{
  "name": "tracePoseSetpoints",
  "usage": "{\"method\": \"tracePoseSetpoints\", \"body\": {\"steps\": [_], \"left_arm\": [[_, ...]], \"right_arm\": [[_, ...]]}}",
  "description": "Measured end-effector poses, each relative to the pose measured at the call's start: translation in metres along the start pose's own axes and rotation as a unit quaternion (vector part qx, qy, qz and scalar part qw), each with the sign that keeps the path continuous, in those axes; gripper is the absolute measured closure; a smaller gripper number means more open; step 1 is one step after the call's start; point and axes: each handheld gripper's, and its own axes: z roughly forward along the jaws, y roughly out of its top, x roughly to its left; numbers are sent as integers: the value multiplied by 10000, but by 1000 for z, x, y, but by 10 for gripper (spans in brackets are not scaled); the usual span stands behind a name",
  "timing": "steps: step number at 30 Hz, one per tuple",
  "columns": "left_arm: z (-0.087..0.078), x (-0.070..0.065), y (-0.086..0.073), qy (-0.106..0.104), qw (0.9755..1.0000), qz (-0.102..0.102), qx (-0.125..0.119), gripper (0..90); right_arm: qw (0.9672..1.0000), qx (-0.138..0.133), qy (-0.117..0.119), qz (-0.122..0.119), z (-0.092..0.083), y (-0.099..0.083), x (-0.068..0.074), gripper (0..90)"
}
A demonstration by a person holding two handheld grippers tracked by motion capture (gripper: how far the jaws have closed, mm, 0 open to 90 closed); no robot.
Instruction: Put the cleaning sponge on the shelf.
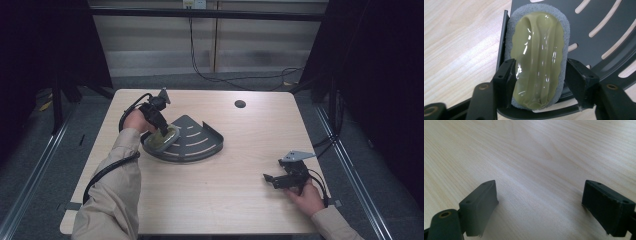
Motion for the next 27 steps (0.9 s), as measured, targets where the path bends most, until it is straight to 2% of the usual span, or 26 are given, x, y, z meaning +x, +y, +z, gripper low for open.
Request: {"method": "tracePoseSetpoints", "body": {"steps": [2, 9, 27], "left_arm": [[-2, 0, -1, 64, 10000, -43, -22, 374], [-9, 1, -8, 43, 9998, -184, -82, 297], [-31, -2, -30, 72, 9994, -276, -181, 271]], "right_arm": [[10000, 0, 0, 0, 0, 0, 0, 124], [10000, 0, 0, 1, 0, 0, 0, 124], [10000, 0, 0, 1, 0, 0, 0, 124]]}}
